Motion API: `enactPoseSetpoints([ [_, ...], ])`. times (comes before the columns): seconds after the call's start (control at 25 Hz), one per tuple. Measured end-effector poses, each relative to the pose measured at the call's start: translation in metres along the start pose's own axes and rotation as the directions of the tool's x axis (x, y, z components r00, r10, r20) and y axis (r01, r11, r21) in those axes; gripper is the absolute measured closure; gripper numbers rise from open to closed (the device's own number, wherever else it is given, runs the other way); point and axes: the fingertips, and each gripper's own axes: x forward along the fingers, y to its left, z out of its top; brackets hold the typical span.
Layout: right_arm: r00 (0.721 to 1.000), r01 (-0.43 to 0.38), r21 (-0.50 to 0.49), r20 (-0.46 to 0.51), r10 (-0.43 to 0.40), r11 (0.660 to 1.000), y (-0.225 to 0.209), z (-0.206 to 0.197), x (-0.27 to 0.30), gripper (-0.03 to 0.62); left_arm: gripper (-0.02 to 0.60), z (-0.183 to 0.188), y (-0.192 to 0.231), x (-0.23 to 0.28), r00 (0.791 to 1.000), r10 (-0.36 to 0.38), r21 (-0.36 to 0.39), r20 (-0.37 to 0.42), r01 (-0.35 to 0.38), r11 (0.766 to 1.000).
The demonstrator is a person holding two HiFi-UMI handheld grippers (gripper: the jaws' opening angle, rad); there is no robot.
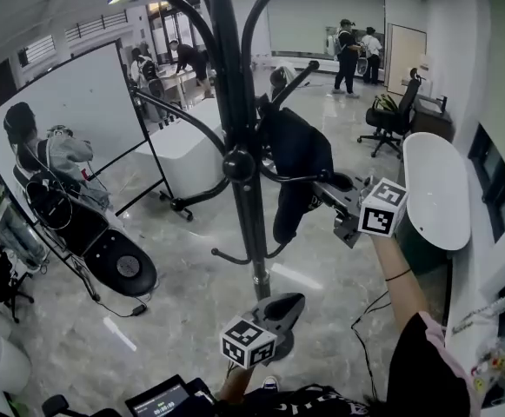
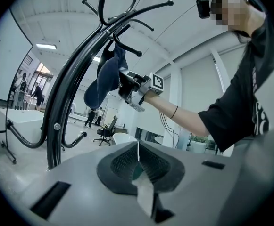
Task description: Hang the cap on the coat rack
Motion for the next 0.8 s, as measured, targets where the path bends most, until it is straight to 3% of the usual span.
enactPoseSetpoints([
  [0.2, 0.987, -0.041, -0.137, -0.157, 0.019, 0.990, 0.028, -0.034, 0.008, 0.566, 0.578, -0.006, -0.004, -0.005, 0.999, 0.028, -0.009, -0.017, -0.028, 1.000],
  [0.36, 0.992, -0.043, -0.085, -0.121, 0.032, 0.995, 0.043, -0.038, 0.010, 0.566, 0.578, -0.010, -0.006, -0.015, 0.999, 0.047, -0.013, -0.019, -0.047, 0.999],
  [0.56, 0.996, 0.035, -0.119, -0.080, -0.045, 0.992, 0.043, -0.032, -0.002, 0.566, 0.578, -0.012, -0.015, -0.022, 0.997, 0.073, -0.010, -0.016, -0.073, 0.997],
  [0.8, 0.989, 0.101, -0.078, -0.104, -0.109, 0.992, 0.047, -0.051, -0.024, 0.546, 0.578, -0.019, -0.026, -0.034, 0.995, 0.097, -0.023, -0.015, -0.097, 0.995],
])
